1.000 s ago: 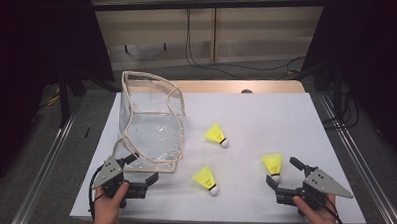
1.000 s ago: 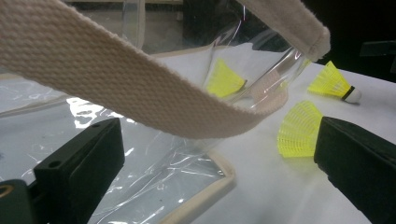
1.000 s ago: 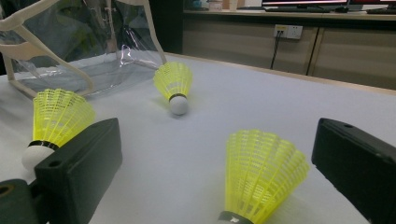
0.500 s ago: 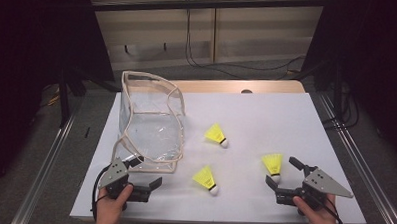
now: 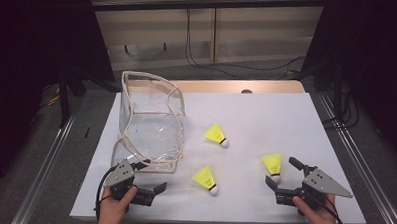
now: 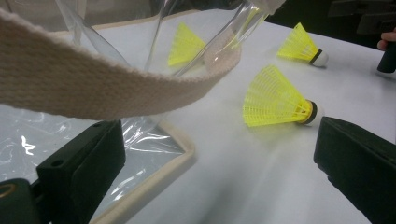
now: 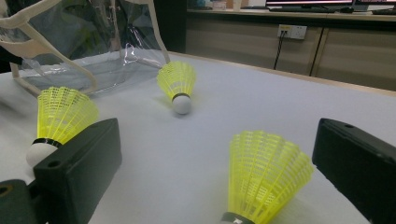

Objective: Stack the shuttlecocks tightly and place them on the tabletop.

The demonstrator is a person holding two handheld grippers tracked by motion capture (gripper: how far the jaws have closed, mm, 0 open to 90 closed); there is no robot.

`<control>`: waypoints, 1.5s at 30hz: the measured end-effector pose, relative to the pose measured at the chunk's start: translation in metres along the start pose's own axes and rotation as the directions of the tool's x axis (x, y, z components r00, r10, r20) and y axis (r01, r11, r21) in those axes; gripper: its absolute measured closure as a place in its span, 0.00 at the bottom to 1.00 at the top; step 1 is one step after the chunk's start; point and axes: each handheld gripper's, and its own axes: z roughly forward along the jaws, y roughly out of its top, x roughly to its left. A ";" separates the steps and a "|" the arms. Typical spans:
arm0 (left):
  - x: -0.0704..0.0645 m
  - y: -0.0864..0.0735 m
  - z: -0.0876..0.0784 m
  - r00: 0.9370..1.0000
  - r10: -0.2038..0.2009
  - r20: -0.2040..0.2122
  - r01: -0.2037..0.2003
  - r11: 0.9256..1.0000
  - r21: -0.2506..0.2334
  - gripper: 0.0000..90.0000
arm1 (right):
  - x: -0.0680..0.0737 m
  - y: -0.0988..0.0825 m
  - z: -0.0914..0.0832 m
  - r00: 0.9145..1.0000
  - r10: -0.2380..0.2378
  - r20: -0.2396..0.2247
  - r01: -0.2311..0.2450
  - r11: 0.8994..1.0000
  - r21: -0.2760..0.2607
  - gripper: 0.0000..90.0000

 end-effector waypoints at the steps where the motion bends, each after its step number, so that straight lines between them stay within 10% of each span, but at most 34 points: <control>1: 0.001 0.000 0.000 1.000 0.008 0.002 -0.008 1.000 0.009 0.02 | 0.000 0.000 0.000 1.000 0.002 -0.001 -0.002 1.000 0.000 0.02; 20: -0.003 0.000 0.006 0.998 0.043 0.039 -0.047 0.995 0.083 0.02 | 0.001 0.001 0.001 1.000 0.000 -0.012 0.000 1.000 -0.006 0.02; 41: -0.020 0.003 0.027 0.996 -0.006 0.088 0.001 0.998 0.057 0.02 | 0.001 0.001 0.001 1.000 -0.005 -0.012 0.005 1.000 -0.007 0.02; 45: -0.020 0.005 0.029 0.995 0.038 0.092 -0.046 0.995 0.090 0.02 | 0.001 0.001 0.001 1.000 -0.003 -0.010 0.003 1.000 -0.005 0.02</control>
